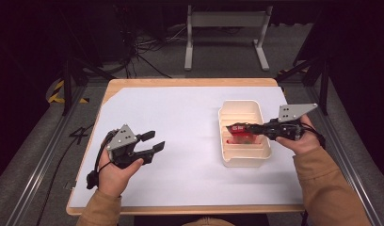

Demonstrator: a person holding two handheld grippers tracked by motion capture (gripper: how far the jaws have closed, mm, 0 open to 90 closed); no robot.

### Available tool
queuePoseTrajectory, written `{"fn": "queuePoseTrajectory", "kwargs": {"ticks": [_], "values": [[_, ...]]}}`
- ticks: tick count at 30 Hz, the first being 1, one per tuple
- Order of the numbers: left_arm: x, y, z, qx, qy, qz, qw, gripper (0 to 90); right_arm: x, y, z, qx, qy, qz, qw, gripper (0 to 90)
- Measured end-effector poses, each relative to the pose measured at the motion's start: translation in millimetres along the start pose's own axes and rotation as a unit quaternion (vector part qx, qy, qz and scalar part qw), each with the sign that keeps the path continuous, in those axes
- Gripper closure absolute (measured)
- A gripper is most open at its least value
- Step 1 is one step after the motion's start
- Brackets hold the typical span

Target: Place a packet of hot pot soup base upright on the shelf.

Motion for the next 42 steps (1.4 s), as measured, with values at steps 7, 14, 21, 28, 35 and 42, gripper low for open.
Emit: {"fn": "queuePoseTrajectory", "kwargs": {"ticks": [7, 14, 21, 28, 35, 42], "values": [[1.3, -0.6, 0.2, 0.002, 0.002, 0.000, 1.0000, 46.9, -1.6, -4.7, 3.4, 0.006, -0.001, 0.007, 1.0000, 86.7], [1.9, -0.9, 0.3, 0.002, 0.000, 0.000, 1.0000, 46.7, -2.5, -9.7, 8.2, 0.012, -0.001, 0.015, 0.9998, 86.4], [1.7, -1.2, 0.7, 0.003, -0.002, -0.002, 1.0000, 46.7, -3.5, -14.0, 11.0, 0.017, -0.001, 0.021, 0.9996, 84.8], [2.1, -1.5, 1.4, 0.001, -0.010, -0.001, 1.0000, 48.4, -6.1, -19.1, 10.6, 0.020, -0.005, 0.030, 0.9993, 82.7], [1.9, -1.5, 1.9, 0.001, -0.012, -0.002, 0.9999, 49.1, -8.0, -23.2, 10.6, 0.029, -0.007, 0.033, 0.9990, 84.2], [1.4, -1.5, 2.5, 0.003, -0.017, -0.003, 0.9999, 50.6, -10.7, -26.7, 12.5, 0.030, -0.010, 0.037, 0.9988, 88.4]]}}
Point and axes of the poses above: each handheld gripper's, and its own axes: z roughly forward along the jaws, y roughly out of its top, x roughly to its left, the point moved 3 cm from there along z, roughly forward along the jaws, and after that the axes turned 7 degrees about x, right-handed, at the moved point
